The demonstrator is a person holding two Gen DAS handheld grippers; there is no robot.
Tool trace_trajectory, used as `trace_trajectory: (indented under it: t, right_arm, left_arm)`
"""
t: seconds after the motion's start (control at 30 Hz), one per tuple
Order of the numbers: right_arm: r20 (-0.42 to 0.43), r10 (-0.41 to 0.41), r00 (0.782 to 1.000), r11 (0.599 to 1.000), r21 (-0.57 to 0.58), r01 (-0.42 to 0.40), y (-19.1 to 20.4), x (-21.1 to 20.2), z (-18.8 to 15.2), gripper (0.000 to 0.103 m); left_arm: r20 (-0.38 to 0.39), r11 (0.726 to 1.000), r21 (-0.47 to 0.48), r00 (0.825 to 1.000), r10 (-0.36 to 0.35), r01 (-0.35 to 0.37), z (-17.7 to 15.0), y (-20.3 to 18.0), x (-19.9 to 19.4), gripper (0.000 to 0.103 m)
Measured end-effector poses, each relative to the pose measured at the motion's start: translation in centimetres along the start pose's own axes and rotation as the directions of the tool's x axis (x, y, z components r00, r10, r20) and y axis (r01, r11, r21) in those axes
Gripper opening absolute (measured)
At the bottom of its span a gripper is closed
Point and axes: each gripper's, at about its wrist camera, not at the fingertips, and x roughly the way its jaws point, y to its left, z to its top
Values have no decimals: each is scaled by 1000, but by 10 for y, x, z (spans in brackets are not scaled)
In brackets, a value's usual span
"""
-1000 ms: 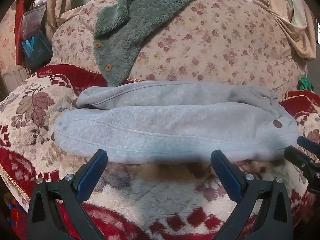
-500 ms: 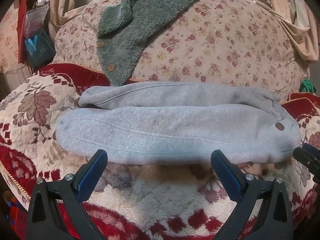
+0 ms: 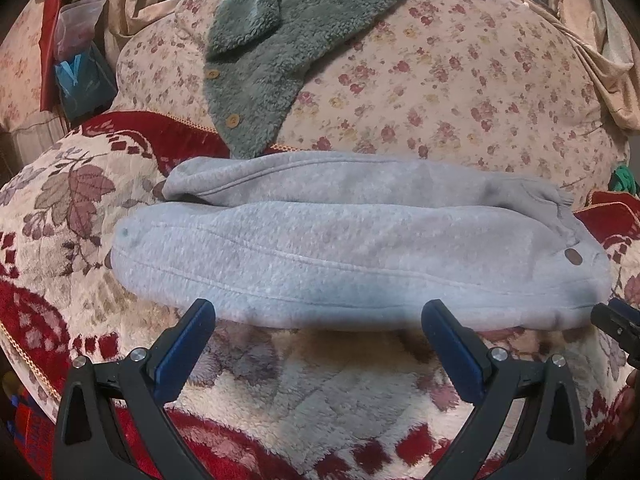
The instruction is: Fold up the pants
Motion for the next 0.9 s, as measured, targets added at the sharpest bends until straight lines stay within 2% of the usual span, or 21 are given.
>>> trace_trajectory:
  t: [0.27, 0.43, 0.57, 0.7, 0.9]
  right_arm:
    - [-24, -18, 1000, 1000, 20, 18, -13, 6, -1, 100]
    - [-56, -25, 998, 997, 74, 29, -37, 7, -4, 100]
    - [-85, 1, 996, 989, 150, 12, -62, 7, -13, 100]
    - [-95, 35, 995, 969, 248, -10, -84, 8, -19, 100]
    - [-109, 118, 987, 890, 452, -56, -118, 24, -23, 100]
  left_arm:
    - [-33, 999, -51, 999, -2, 0, -5, 26, 14, 103]
    - [-60, 988, -156, 998, -29, 19, -11, 66, 24, 103]
    - [-62, 974, -223, 997, -46, 31, -14, 92, 31, 103]
    - [-68, 958, -282, 995, -71, 49, -16, 109, 43, 103]
    - [-82, 938, -338, 991, -105, 72, -13, 121, 67, 103]
